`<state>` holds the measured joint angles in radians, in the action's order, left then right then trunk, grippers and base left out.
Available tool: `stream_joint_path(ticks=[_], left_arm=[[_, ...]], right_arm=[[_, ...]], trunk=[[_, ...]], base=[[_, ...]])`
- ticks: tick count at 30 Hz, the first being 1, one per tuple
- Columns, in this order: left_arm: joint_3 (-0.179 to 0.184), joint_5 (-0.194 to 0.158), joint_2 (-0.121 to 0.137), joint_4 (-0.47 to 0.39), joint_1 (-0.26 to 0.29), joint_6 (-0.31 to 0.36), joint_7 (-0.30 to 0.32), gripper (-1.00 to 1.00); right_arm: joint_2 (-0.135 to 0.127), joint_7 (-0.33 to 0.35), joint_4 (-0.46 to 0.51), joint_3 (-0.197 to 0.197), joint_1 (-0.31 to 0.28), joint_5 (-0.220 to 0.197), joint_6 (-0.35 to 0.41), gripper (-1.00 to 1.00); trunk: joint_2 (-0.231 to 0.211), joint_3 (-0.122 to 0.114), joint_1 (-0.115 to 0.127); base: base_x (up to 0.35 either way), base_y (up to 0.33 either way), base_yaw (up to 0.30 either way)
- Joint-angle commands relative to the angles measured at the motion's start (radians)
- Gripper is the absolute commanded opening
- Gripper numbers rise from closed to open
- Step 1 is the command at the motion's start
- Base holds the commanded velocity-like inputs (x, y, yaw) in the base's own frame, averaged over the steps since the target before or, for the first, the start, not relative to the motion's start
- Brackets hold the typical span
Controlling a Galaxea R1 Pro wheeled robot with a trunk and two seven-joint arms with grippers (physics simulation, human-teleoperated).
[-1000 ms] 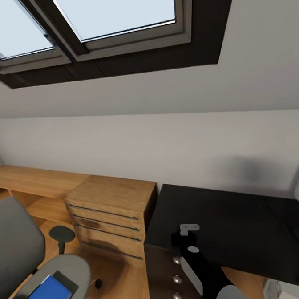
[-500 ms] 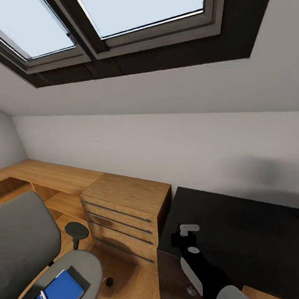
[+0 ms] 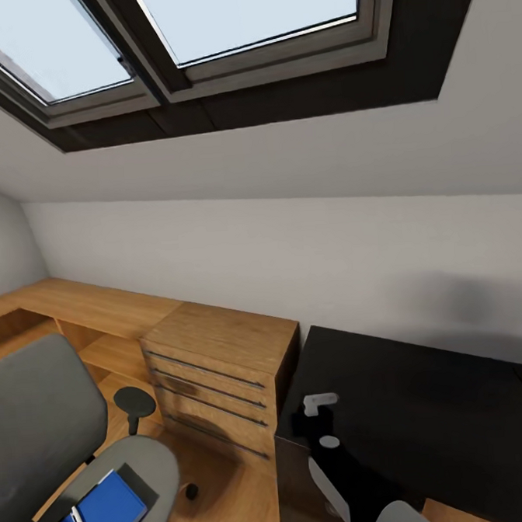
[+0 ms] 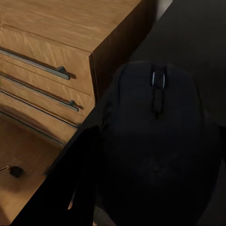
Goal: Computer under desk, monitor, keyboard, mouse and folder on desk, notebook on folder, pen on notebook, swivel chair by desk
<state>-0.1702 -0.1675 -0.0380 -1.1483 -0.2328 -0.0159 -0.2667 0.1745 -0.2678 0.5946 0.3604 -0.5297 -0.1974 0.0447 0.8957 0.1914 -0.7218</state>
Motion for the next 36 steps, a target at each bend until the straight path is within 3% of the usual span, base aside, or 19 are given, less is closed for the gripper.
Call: stream_joint_path(ticks=[1,10,21,36], left_arm=[[-0.001,-0.011,0.0,-0.005,0.0,-0.002,-0.001,1.0],[-0.002,-0.012,0.0,-0.014,0.0,-0.002,-0.002,1.0],[-0.001,-0.008,-0.001,-0.011,0.0,-0.003,0.001,1.0],[0.006,-0.004,0.0,0.05,0.0,-0.002,-0.001,1.0]], right_arm=[[0.0,-0.006,0.001,0.012,-0.001,-0.006,0.003,-1.0],[0.0,-0.012,0.002,0.044,-0.001,-0.012,-0.017,-1.0],[0.0,-0.011,0.004,0.043,-0.001,-0.013,-0.019,-1.0],[0.0,-0.008,0.001,0.039,-0.001,-0.014,-0.033,-1.0]], trunk=[[0.008,0.004,-0.004],[0.071,0.033,-0.039],[0.148,0.067,-0.081],[0.148,0.067,-0.081]], base=[[0.0,0.0,0.0],[0.0,0.0,0.0],[0.0,0.0,0.0],[0.004,0.0,0.0]])
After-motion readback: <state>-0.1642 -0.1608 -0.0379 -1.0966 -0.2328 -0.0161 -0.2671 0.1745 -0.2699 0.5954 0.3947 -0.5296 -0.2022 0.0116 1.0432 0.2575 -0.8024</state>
